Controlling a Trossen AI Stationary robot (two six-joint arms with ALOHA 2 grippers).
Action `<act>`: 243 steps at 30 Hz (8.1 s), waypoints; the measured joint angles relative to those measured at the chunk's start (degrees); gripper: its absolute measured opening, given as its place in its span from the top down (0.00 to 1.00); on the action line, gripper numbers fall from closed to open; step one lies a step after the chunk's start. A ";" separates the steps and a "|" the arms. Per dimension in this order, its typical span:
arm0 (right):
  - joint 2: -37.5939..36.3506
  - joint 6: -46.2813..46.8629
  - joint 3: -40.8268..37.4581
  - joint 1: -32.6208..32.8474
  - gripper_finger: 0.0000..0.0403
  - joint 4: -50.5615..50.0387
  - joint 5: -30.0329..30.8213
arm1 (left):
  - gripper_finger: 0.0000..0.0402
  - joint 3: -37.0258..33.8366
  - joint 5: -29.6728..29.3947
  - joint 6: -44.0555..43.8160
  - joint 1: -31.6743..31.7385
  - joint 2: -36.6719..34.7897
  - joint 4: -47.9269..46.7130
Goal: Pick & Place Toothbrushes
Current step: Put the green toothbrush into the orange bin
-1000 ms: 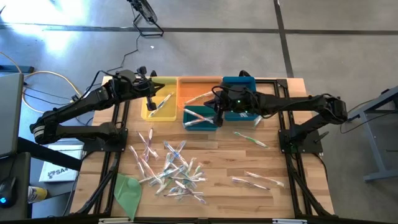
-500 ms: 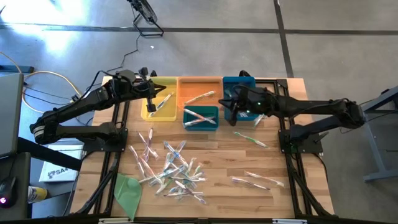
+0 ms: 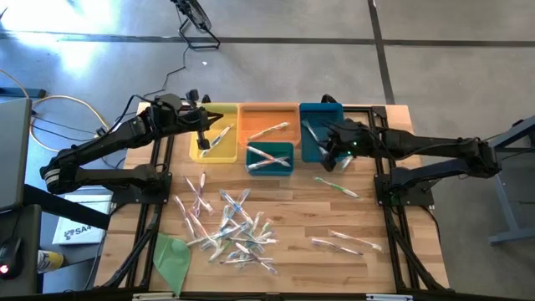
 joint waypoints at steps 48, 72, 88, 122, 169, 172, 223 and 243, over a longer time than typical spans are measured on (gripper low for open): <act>0.37 13.58 0.07 14.15 0.99 -37.75 -6.79 | 1.00 0.00 -0.43 -0.06 0.00 0.00 -0.09; 0.45 14.61 -8.01 14.15 0.61 -28.39 -9.87 | 1.00 0.00 -0.42 -0.12 0.00 0.00 -0.11; 0.46 17.58 -20.25 14.15 0.61 -16.90 -12.57 | 1.00 0.00 -0.42 -0.19 -0.02 0.00 -0.12; 16.78 20.60 -20.22 19.01 0.80 -9.07 -9.05 | 1.00 0.00 -0.43 -0.19 -0.02 0.00 -0.50; 4.13 17.74 -11.85 17.77 0.96 -2.00 -3.68 | 1.00 0.00 -0.39 -2.77 0.00 0.00 0.34; 4.13 13.84 -9.39 16.02 0.96 1.56 -0.39 | 1.00 0.00 0.60 -6.46 -0.01 0.74 3.12; 17.33 -20.60 0.87 4.65 0.96 55.64 1.41 | 0.62 1.40 17.39 -36.07 -9.18 22.72 54.44; 17.29 -22.08 0.90 4.59 0.96 52.68 4.37 | 0.62 10.41 23.97 -35.99 -9.51 32.48 53.51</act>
